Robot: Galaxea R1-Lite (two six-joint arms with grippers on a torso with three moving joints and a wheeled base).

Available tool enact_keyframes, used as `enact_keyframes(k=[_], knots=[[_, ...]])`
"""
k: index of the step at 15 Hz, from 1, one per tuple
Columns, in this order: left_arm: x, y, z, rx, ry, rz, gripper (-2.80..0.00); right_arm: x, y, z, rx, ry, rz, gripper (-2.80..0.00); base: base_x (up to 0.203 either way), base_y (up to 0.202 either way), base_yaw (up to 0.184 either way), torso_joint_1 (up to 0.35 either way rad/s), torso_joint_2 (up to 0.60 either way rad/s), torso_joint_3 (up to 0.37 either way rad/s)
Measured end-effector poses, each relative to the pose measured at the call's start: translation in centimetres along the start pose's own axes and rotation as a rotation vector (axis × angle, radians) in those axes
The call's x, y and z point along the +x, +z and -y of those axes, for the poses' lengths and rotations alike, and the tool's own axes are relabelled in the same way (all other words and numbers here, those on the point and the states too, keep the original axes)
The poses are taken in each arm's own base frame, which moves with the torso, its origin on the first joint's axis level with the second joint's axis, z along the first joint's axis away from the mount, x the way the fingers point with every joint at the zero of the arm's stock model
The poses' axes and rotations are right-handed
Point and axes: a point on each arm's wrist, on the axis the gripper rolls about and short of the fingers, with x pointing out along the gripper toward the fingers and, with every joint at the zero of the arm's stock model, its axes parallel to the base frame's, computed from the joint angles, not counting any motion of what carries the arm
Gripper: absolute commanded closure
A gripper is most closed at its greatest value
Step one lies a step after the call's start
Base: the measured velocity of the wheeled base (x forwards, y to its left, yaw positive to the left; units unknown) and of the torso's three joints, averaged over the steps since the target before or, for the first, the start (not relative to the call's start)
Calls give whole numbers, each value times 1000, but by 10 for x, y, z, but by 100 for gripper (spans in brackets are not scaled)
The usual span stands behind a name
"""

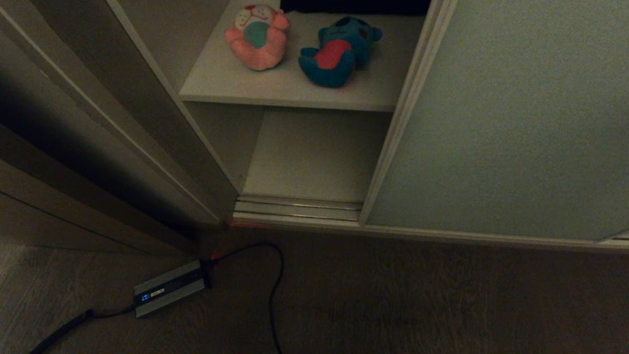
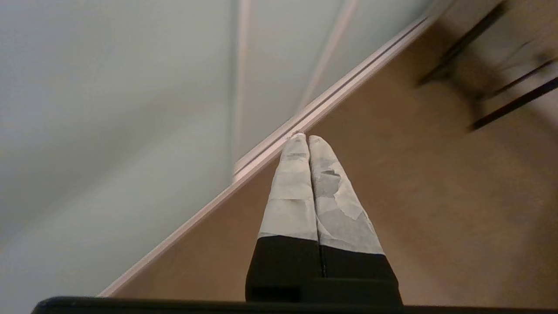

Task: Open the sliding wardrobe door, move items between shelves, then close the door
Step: Close the door

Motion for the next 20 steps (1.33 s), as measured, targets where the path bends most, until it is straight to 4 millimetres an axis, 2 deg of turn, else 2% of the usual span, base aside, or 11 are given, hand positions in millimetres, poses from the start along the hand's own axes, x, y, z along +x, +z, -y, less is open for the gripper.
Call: enact_keyframes(k=[2,5,7,9,11,15,20], knots=[[0,0,0,0,0,0,0,-9,-6,-7,32,72,-49,0,0,0,0,0,0,0],[0,0,0,0,0,0,0,-51,-11,-35,60,282,-107,0,0,0,0,0,0,0],[0,0,0,0,0,0,0,-87,-14,-62,39,433,-112,0,0,0,0,0,0,0],[0,0,0,0,0,0,0,-120,-14,-100,-23,585,-93,0,0,0,0,0,0,0],[0,0,0,0,-1,0,0,-145,-11,-130,-87,662,-59,0,0,0,0,0,0,0],[0,0,0,0,-1,1,0,-171,-5,-165,-154,651,25,0,0,0,0,0,0,0],[0,0,0,0,0,-1,0,-194,-4,-209,-162,810,91,0,0,0,0,0,0,0]])
